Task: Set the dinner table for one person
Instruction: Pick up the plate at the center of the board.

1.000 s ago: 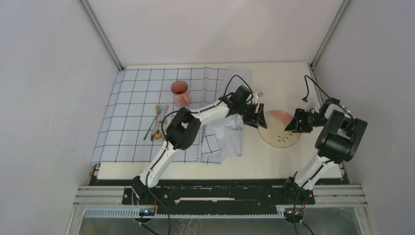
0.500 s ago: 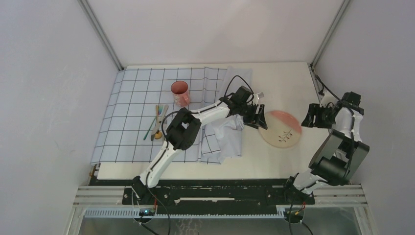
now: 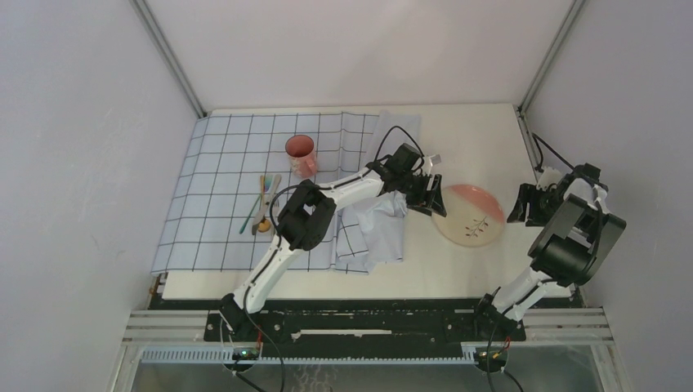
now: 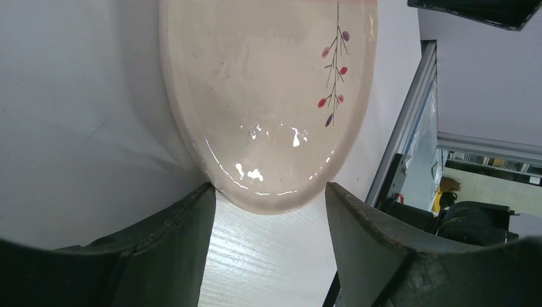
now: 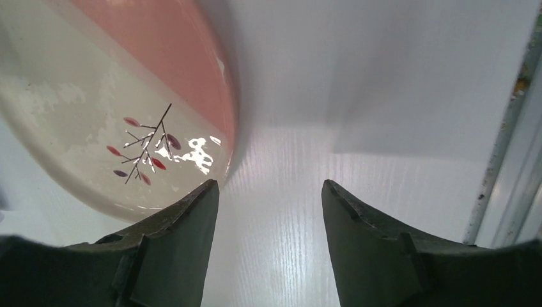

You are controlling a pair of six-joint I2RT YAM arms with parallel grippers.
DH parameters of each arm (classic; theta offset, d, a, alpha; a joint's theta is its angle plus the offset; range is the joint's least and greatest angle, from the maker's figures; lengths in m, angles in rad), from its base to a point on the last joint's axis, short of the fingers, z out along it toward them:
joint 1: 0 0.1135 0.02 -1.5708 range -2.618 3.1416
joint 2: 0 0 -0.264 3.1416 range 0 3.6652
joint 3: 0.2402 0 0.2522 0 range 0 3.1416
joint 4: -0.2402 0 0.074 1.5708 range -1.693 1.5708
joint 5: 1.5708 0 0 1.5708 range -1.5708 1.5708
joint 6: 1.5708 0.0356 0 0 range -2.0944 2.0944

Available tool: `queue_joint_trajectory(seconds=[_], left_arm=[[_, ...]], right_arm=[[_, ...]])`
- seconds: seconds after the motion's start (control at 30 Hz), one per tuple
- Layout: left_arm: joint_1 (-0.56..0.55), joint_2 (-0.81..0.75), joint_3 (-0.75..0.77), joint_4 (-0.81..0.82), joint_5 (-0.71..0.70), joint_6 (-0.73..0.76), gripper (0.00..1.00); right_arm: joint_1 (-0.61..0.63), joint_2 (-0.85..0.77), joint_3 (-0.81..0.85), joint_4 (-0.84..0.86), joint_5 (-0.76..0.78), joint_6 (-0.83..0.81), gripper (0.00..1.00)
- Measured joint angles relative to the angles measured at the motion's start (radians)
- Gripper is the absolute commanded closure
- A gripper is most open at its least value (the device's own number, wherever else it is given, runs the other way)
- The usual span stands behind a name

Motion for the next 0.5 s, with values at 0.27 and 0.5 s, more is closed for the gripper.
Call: queue_joint_trajectory(seconds=[0.27,0.5], left_arm=[[0.000,0.000,0.000,-0.001,0.006,0.007,0.31],[0.000,0.000,0.000,-0.008,0.015,0.007,0.31]], right_arm=[[0.014,0.119,0.035,-0.016,-0.085,-0.001,0.31],[0.064,0.173,0.083,-0.032,-0.158,0.014,0.30]])
